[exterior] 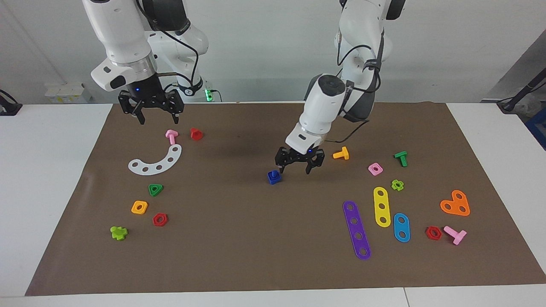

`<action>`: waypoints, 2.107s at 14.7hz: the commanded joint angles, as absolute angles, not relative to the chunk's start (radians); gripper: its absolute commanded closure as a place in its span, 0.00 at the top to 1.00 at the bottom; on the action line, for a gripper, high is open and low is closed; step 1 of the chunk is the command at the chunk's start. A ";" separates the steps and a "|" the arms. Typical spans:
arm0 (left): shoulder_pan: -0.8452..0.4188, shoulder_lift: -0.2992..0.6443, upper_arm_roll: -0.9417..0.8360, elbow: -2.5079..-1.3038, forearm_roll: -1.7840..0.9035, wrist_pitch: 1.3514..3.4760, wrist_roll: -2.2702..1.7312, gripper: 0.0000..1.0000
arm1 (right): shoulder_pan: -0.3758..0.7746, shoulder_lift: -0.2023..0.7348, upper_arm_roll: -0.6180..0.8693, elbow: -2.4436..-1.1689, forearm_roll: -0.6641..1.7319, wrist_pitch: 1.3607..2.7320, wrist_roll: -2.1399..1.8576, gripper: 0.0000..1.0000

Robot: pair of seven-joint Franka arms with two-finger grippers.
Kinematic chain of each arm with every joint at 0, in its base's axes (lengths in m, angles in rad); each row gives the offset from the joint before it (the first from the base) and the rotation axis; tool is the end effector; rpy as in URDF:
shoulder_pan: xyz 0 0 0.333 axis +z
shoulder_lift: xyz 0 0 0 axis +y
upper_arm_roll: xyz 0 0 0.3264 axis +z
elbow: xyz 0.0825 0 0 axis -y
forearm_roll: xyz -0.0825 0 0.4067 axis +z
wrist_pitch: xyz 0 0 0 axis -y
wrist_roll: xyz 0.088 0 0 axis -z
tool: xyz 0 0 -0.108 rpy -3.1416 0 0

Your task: Unscrew and place screws in storage area

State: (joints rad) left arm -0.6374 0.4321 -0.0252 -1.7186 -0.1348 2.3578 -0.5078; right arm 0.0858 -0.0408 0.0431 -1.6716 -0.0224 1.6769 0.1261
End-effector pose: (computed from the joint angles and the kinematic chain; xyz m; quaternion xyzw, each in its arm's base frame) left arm 0.5561 -0.4340 0.3536 0.9925 -0.0326 0.0542 0.1047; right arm 0.5684 0.0719 0.6166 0.9997 0.0023 0.0244 0.0090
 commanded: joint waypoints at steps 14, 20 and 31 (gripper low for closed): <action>-0.710 0.466 -0.003 -1.781 -0.077 2.364 -0.514 0.80 | 0.077 -0.064 0.046 -1.697 -0.014 1.681 0.143 1.00; -0.712 0.468 -0.002 -1.773 -0.077 2.355 -0.514 0.65 | 0.077 -0.064 0.046 -1.697 -0.014 1.681 0.143 1.00; -0.707 0.468 0.003 -1.741 -0.077 2.299 -0.512 0.00 | 0.072 -0.063 0.046 -1.697 -0.014 1.683 0.141 1.00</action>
